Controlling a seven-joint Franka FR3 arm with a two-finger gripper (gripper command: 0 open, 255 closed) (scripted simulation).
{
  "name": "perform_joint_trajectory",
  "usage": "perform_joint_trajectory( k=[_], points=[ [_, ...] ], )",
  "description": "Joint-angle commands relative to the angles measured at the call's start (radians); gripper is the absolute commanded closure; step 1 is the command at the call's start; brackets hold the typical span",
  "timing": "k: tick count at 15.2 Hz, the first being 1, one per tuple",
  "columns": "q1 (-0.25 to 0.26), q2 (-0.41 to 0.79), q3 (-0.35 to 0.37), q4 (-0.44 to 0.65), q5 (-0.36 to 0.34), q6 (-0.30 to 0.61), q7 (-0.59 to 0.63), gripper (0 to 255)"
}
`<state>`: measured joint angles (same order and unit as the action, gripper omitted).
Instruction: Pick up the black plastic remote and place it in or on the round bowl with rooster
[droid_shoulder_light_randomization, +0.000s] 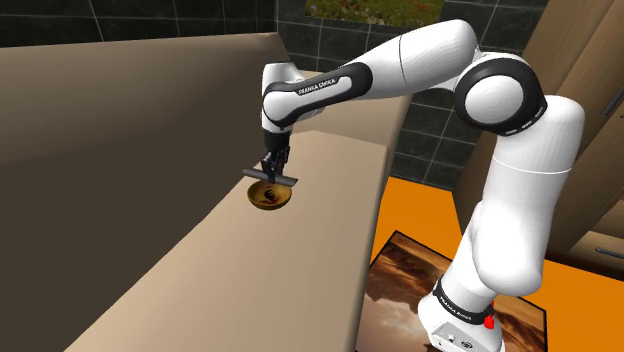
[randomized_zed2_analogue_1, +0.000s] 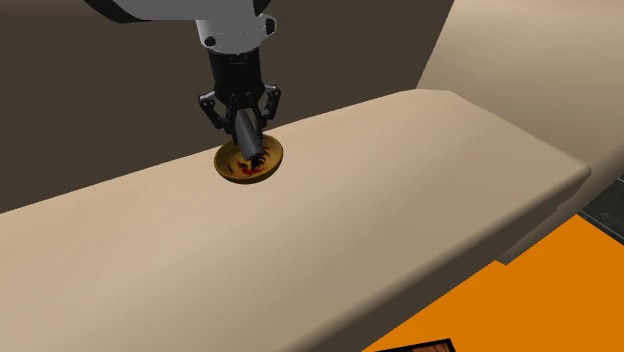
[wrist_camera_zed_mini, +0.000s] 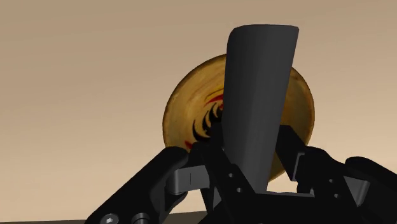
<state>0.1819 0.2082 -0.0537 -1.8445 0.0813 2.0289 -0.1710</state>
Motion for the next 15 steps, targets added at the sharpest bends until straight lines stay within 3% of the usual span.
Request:
perform_joint_trajectory(
  k=[1,12,13,15],
  points=[
    [0.0,0.008,0.001,-0.019,0.002,0.027,-0.002,255],
    [0.0,0.025,0.001,-0.042,0.004,0.068,-0.005,255],
    [0.0,0.025,0.001,-0.042,0.004,0.068,-0.005,0],
    [0.0,0.025,0.001,-0.043,0.004,0.068,-0.005,0]
  ],
)
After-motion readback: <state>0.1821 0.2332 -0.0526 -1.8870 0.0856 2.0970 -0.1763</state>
